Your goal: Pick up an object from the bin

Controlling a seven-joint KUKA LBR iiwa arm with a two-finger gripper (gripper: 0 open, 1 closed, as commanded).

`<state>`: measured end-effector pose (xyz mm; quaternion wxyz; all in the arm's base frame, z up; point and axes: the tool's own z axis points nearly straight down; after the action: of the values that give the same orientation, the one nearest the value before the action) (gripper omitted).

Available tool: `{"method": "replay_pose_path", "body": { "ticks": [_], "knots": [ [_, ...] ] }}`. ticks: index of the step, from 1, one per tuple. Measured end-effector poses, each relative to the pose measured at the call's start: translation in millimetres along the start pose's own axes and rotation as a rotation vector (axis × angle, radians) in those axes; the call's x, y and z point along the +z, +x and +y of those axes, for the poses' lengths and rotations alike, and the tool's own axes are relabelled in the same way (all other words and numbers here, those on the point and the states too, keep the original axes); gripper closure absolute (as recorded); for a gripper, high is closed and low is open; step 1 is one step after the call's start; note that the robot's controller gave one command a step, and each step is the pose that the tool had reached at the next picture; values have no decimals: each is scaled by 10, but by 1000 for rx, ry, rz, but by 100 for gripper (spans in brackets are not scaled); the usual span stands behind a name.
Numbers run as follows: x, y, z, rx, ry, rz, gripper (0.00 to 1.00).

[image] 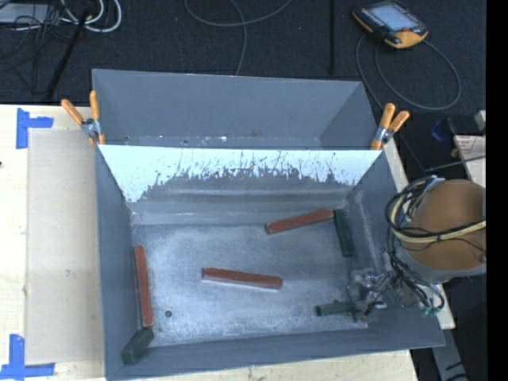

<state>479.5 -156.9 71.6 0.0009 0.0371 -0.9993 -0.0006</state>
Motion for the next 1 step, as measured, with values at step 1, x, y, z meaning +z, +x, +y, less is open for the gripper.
{"method": "replay_pose_path", "body": {
  "ticks": [1],
  "knots": [
    [0, -1, 2, -1, 0, 0, 100]
  ]
}}
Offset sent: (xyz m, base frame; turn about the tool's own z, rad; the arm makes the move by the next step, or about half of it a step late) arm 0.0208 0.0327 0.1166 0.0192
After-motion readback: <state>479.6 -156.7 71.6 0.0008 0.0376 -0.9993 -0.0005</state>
